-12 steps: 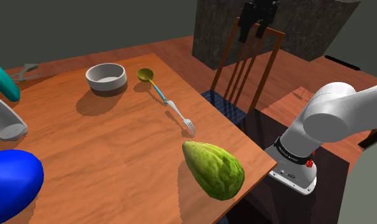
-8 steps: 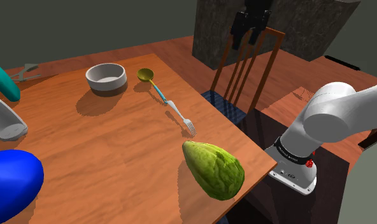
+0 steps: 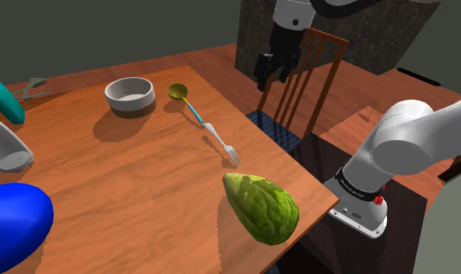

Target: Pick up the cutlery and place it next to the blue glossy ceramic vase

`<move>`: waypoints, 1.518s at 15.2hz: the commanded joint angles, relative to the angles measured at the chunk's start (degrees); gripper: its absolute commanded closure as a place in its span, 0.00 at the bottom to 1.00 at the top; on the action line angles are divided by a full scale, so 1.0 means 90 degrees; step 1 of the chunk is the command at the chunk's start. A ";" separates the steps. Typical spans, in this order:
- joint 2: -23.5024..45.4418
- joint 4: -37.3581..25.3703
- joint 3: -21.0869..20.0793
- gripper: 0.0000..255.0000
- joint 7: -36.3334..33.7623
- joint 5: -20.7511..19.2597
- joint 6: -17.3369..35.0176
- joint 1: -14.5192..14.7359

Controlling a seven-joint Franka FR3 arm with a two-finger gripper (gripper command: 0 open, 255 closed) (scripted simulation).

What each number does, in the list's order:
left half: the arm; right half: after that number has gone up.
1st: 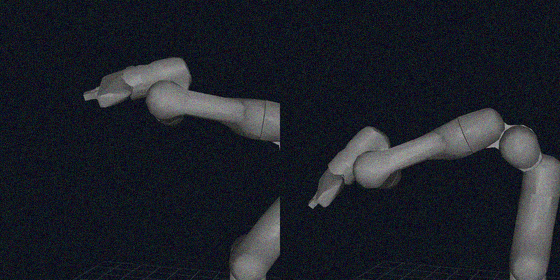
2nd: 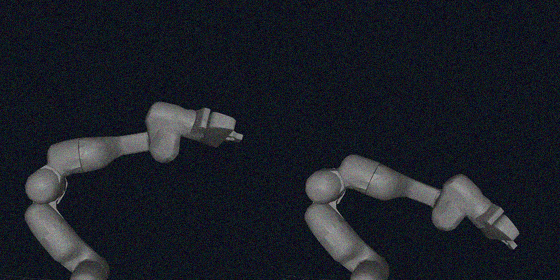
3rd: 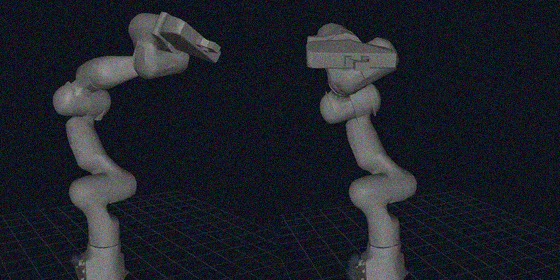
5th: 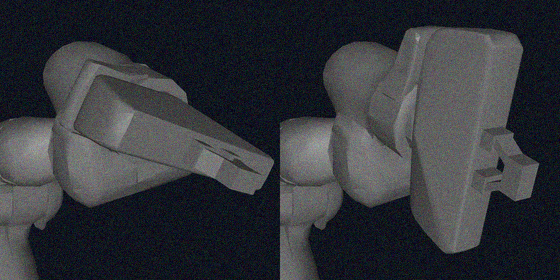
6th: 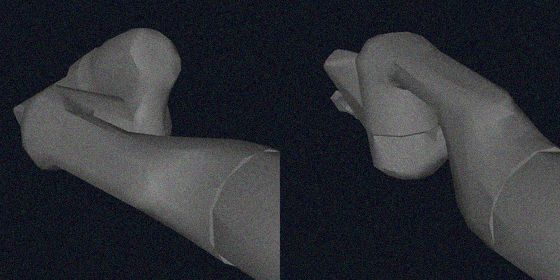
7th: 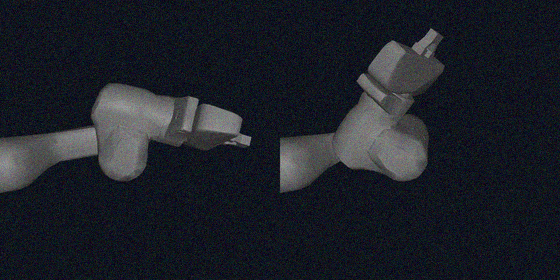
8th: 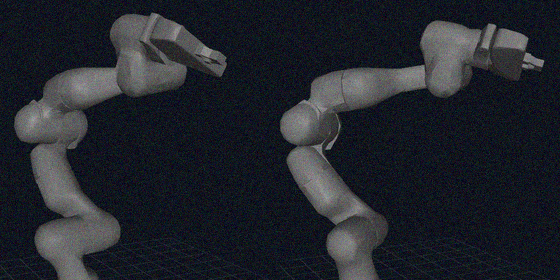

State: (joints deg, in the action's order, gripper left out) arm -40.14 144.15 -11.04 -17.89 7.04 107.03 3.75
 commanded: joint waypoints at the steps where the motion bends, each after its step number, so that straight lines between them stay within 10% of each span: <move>1: 0.0301 0.0096 -0.0259 0.00 -0.0229 0.0079 0.0499 0.0053; 15: 0.3188 0.0051 -0.2059 0.00 -0.2303 -0.0792 0.3745 -0.0233; 23: 0.3898 0.0157 -0.2182 0.00 -0.2763 -0.1417 0.4469 -0.0429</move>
State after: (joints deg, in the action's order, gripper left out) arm -5.96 145.37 -30.64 -42.26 -4.81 146.24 0.20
